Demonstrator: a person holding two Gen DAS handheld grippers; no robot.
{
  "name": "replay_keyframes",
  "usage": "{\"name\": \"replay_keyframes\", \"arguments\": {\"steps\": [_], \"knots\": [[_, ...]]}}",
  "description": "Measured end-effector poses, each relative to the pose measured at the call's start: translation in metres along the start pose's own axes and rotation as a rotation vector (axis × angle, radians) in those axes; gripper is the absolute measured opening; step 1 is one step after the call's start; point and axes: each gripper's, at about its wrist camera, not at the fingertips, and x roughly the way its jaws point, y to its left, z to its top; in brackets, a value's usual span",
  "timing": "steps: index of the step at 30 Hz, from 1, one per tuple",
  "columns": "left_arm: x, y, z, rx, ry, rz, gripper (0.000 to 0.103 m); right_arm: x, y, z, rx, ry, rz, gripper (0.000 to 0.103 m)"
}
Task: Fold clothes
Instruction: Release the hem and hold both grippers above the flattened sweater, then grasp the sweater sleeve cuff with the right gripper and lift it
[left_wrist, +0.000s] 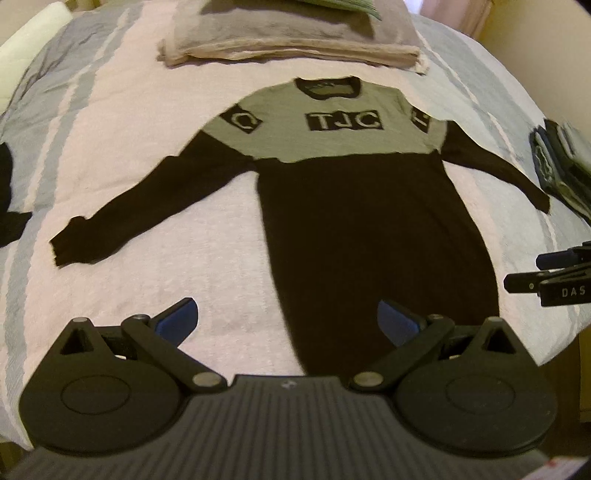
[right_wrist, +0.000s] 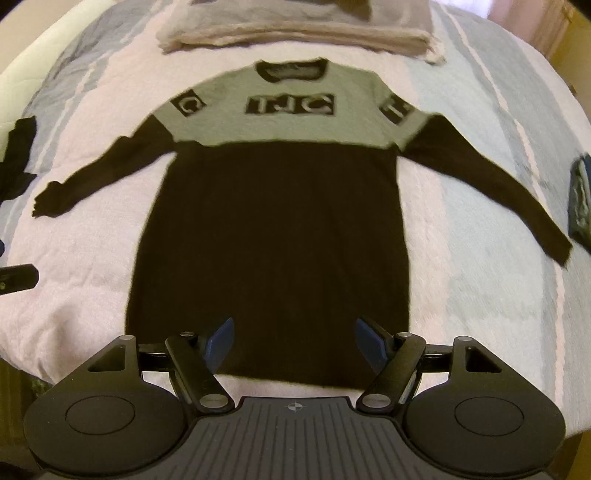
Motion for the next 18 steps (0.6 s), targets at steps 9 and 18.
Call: {"name": "replay_keyframes", "arguments": {"steps": [9, 18], "knots": [[-0.019, 0.121, 0.004, -0.062, -0.088, 0.106, 0.102, -0.009, 0.109, 0.039, -0.217, -0.223, 0.123, 0.07], [0.009, 0.297, -0.001, 0.051, -0.061, 0.207, 0.102, 0.062, 0.303, 0.06, -0.522, -0.296, 0.222, 0.067]]}}
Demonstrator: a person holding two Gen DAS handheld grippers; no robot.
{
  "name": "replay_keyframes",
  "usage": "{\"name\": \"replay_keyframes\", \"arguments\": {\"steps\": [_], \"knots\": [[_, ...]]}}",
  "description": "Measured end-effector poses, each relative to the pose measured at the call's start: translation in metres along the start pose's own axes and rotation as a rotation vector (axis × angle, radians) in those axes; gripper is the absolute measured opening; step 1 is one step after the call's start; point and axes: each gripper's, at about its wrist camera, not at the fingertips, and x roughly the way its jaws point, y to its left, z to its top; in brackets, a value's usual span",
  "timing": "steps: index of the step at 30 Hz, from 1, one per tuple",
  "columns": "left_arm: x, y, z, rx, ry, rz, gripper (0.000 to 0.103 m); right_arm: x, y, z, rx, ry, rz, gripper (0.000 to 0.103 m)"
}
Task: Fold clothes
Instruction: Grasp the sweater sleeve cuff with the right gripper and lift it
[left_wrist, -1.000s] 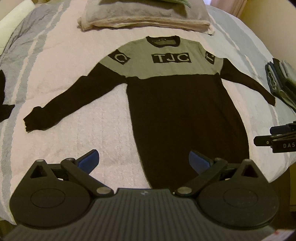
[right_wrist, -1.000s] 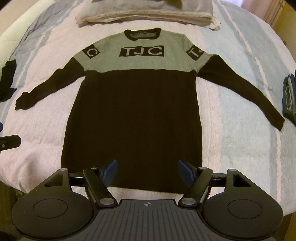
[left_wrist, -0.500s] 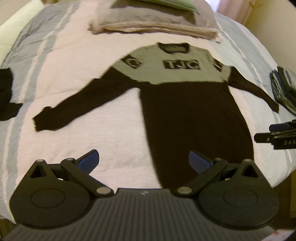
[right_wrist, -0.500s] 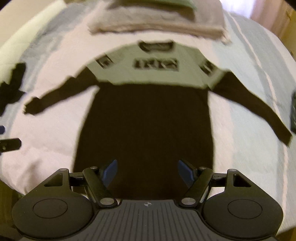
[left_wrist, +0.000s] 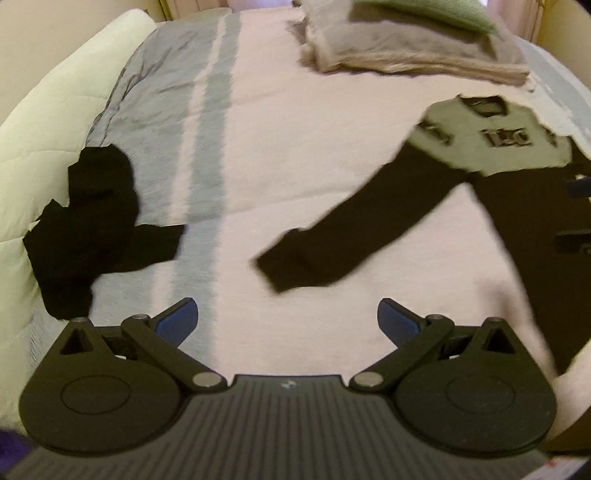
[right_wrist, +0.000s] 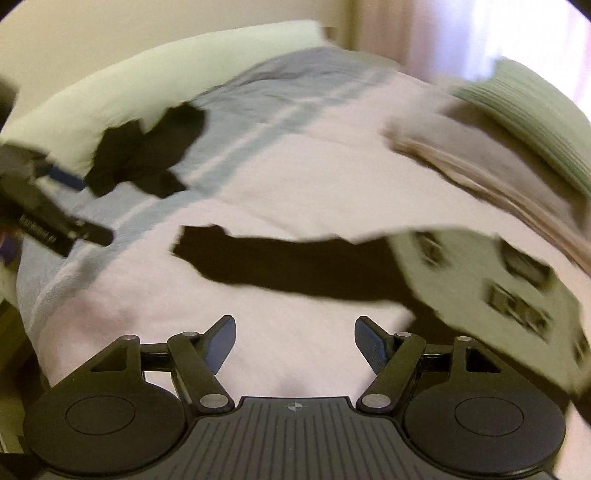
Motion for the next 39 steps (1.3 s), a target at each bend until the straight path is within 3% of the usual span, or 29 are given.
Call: {"name": "replay_keyframes", "arguments": {"steps": [3, 7, 13, 16, 17, 20, 25, 32, 34, 36, 38, 39], "knots": [[0.034, 0.043, -0.003, 0.041, 0.017, -0.001, 0.102, 0.059, 0.047, 0.02, -0.1, 0.01, 0.046, 0.045], [0.075, 0.084, -0.003, 0.031, 0.028, -0.021, 0.101, 0.13, 0.09, 0.038, -0.234, 0.007, 0.09, 0.041], [0.117, 0.113, 0.006, 0.019, 0.027, -0.036, 0.102, 0.211, 0.132, 0.04, -0.424, 0.014, 0.066, 0.037], [0.125, 0.124, 0.008, -0.006, 0.027, -0.05, 0.101, 0.231, 0.139, 0.039, -0.489, 0.011, 0.036, 0.027], [0.126, 0.126, 0.007, -0.01, 0.027, -0.055, 0.101, 0.233, 0.139, 0.04, -0.486, 0.015, 0.045, 0.006], [0.123, 0.13, 0.009, -0.019, 0.024, -0.077, 0.101, 0.21, 0.124, 0.057, -0.375, -0.005, 0.064, 0.002], [0.111, 0.119, 0.023, -0.033, 0.007, -0.114, 0.101, 0.141, 0.056, 0.103, -0.007, -0.086, 0.093, 0.002], [0.093, 0.062, 0.069, -0.019, -0.073, -0.168, 0.101, 0.05, -0.09, 0.13, 0.313, -0.338, 0.001, 0.002], [0.086, 0.035, 0.085, 0.005, -0.099, -0.185, 0.101, 0.02, -0.139, 0.129, 0.366, -0.42, -0.059, 0.002], [0.078, 0.003, 0.1, 0.032, -0.128, -0.203, 0.101, -0.025, -0.193, 0.112, 0.436, -0.545, -0.174, 0.002], [0.073, -0.032, 0.112, 0.049, -0.152, -0.217, 0.101, -0.061, -0.242, 0.072, 0.528, -0.635, -0.318, 0.002], [0.072, -0.054, 0.118, 0.058, -0.157, -0.225, 0.101, -0.067, -0.265, 0.047, 0.581, -0.633, -0.362, 0.002]]}}
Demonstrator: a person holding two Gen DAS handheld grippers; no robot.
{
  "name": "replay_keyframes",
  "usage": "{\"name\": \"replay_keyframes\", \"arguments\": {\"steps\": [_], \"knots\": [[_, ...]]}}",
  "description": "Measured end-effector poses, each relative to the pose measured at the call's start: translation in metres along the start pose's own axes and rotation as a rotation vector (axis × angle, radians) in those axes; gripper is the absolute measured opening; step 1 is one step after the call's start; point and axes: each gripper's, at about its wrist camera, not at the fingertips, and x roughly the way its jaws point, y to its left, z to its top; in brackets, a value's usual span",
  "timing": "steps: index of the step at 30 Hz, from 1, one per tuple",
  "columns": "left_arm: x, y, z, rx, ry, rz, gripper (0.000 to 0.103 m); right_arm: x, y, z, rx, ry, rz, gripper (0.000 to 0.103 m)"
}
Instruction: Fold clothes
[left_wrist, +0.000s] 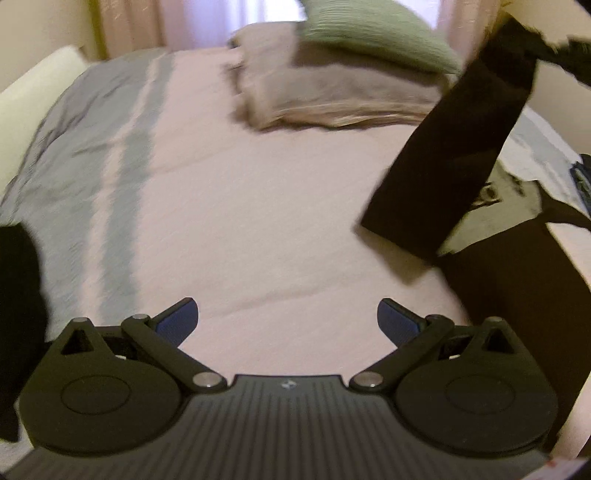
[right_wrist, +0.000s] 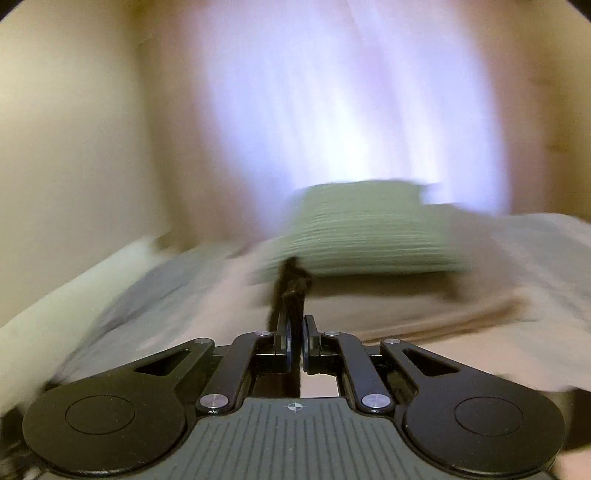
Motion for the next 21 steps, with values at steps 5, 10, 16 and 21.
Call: {"name": "replay_keyframes", "arguments": {"steps": [5, 10, 16, 21], "knots": [[0.034, -0.098, 0.001, 0.022, 0.073, -0.015, 0.101, 0.003, -0.152, -0.059, 0.254, 0.209, -0.162, 0.002], [0.069, -0.185, -0.006, 0.03, 0.164, -0.022, 0.101, -0.009, -0.217, -0.092, 0.333, 0.336, -0.13, 0.002], [0.078, -0.234, 0.01, 0.093, 0.167, -0.001, 0.101, -0.03, -0.231, -0.076, 0.313, 0.279, -0.092, 0.002], [0.095, -0.243, 0.018, 0.129, 0.172, -0.022, 0.101, -0.056, -0.251, -0.093, 0.324, 0.325, -0.206, 0.002]]}}
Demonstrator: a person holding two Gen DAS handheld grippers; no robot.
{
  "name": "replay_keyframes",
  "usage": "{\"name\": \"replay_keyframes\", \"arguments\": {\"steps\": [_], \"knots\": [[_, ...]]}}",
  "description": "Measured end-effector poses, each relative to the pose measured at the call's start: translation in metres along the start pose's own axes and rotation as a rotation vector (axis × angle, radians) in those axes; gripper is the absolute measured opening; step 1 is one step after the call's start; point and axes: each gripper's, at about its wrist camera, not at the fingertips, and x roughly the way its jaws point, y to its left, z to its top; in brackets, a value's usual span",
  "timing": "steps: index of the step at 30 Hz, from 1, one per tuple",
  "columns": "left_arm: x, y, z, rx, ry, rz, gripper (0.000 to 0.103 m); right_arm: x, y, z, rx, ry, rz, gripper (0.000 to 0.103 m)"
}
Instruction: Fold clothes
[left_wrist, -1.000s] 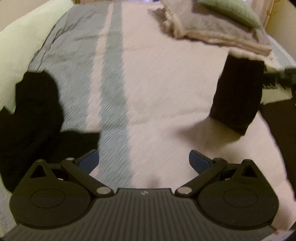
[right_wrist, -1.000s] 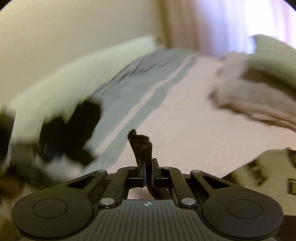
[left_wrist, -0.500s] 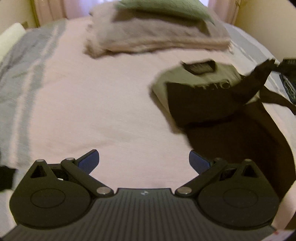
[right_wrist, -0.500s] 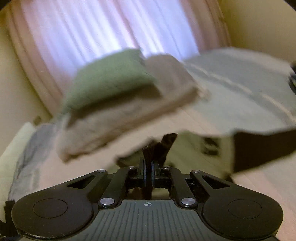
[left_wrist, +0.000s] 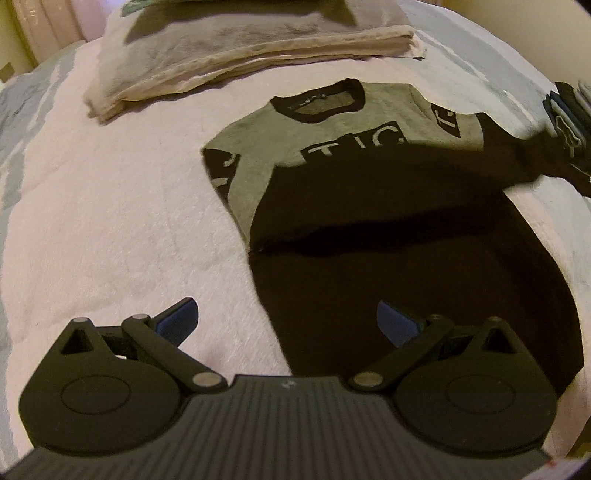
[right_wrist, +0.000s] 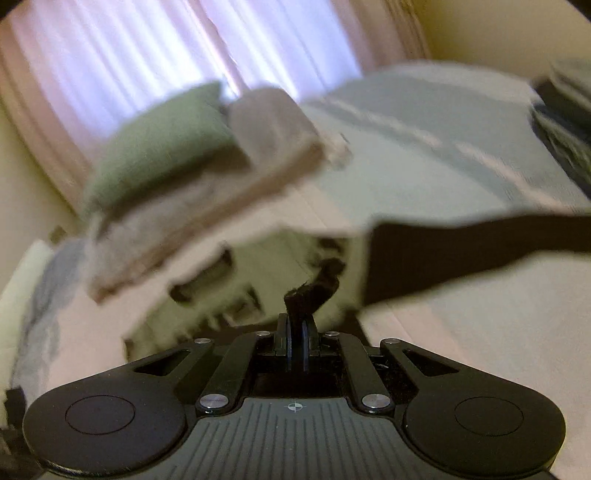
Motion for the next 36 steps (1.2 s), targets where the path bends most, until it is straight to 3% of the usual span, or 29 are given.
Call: {"name": "replay_keyframes", "arguments": {"steps": [2, 9, 20, 26, 28, 29, 30, 32, 36], "knots": [[0.01, -0.002, 0.003, 0.015, 0.012, -0.017, 0.101, 0.01, -0.009, -0.011, 0.013, 0.047, -0.012, 0.002], [0.027, -0.002, 0.01, 0.073, 0.012, -0.055, 0.101, 0.024, -0.012, -0.032, 0.03, 0.081, -0.037, 0.002], [0.027, 0.009, 0.009, 0.067, 0.021, -0.072, 0.101, 0.028, 0.0, -0.029, 0.023, 0.063, -0.127, 0.002], [0.029, 0.012, 0.0, 0.063, 0.039, -0.075, 0.101, 0.043, 0.037, -0.039, -0.147, 0.089, -0.013, 0.003], [0.03, 0.013, -0.003, 0.061, 0.044, -0.078, 0.101, 0.051, 0.048, -0.045, -0.199, 0.105, 0.011, 0.008], [0.029, 0.013, -0.004, 0.06, 0.046, -0.081, 0.101, 0.057, 0.051, -0.049, -0.212, 0.127, 0.015, 0.017], [0.029, 0.013, -0.005, 0.06, 0.046, -0.084, 0.101, 0.062, 0.053, -0.051, -0.213, 0.156, 0.018, 0.036], [0.027, 0.013, -0.007, 0.06, 0.043, -0.084, 0.101, 0.065, 0.054, -0.055, -0.207, 0.201, 0.043, 0.056], [0.028, 0.018, -0.011, 0.047, 0.049, -0.086, 0.101, 0.047, 0.047, -0.056, -0.186, 0.159, 0.036, 0.056]]}}
